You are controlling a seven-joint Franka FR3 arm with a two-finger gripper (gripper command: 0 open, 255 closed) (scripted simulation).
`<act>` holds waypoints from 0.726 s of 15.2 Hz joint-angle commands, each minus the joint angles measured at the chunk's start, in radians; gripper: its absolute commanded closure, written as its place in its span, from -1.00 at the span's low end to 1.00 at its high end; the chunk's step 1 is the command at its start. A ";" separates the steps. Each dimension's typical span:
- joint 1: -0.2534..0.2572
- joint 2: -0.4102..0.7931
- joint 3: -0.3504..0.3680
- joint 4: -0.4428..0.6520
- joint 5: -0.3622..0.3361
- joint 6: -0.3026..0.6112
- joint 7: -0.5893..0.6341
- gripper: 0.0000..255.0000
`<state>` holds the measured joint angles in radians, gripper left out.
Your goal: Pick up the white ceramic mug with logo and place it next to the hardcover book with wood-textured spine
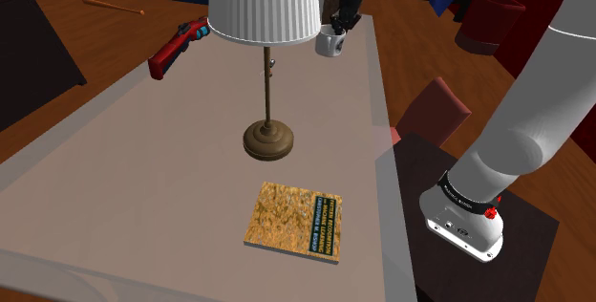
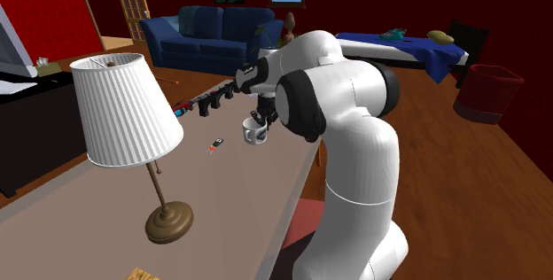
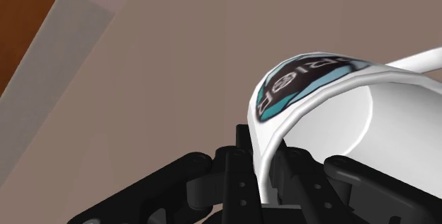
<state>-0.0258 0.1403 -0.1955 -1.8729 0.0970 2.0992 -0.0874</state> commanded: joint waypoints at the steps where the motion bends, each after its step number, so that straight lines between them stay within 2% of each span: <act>1: 0.000 -0.008 -0.001 0.015 -0.003 -0.023 0.002 1.00; 7: 0.000 -0.024 -0.002 0.070 -0.009 -0.093 0.009 1.00; 11: 0.035 -0.163 0.023 -0.101 -0.044 -0.055 0.078 1.00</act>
<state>0.0007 0.0069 -0.1793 -1.9440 0.0610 2.0426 -0.0284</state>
